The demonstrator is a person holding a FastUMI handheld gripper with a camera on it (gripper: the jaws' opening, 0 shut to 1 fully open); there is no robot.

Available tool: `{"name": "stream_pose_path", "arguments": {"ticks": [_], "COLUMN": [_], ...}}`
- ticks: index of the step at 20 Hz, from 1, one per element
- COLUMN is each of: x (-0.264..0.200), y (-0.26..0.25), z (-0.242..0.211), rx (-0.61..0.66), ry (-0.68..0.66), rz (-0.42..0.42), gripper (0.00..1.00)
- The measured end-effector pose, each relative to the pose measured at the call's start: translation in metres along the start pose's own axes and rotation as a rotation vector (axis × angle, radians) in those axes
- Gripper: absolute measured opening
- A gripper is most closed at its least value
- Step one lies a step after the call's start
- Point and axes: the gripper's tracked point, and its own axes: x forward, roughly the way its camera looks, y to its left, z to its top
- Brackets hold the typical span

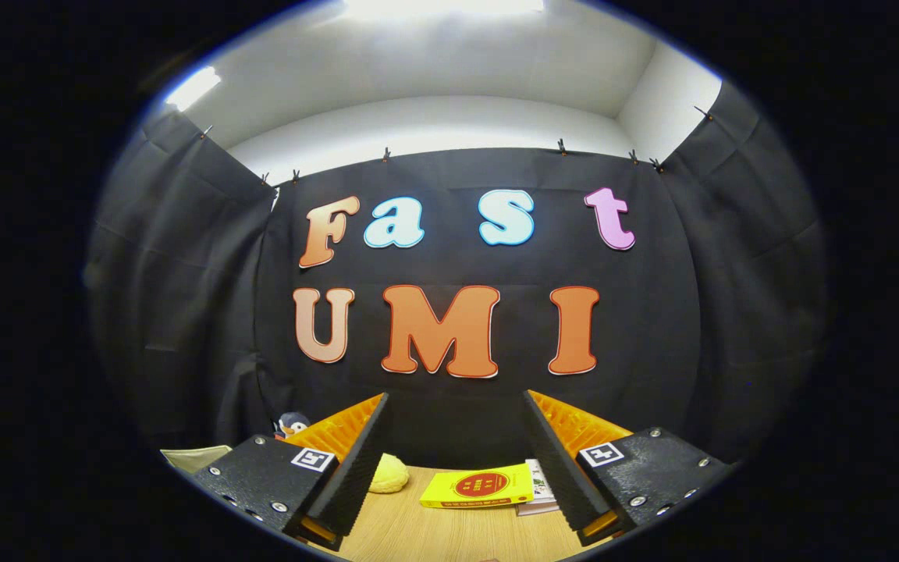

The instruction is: Open the storage box then place both shoes into the box .Put the left shoe in first, then the right shoe, with the right side of both shoes facing outward in a uniform manner.

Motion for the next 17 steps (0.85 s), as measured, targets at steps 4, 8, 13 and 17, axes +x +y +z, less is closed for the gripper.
{"name": "stream_pose_path", "arguments": {"ticks": [4, 8, 13, 17], "x": [-0.007, -0.013, -0.017, -0.019], "y": [-0.006, -0.01, -0.01, -0.006], "z": [0.004, -0.001, -0.001, -0.008], "rx": [-0.018, -0.019, -0.017, -0.011], "ry": [-0.008, 0.003, -0.013, -0.005], "rz": [-0.006, -0.008, 0.01, 0.031], "gripper": [0.98, 0.98, 0.98, 0.98]}}
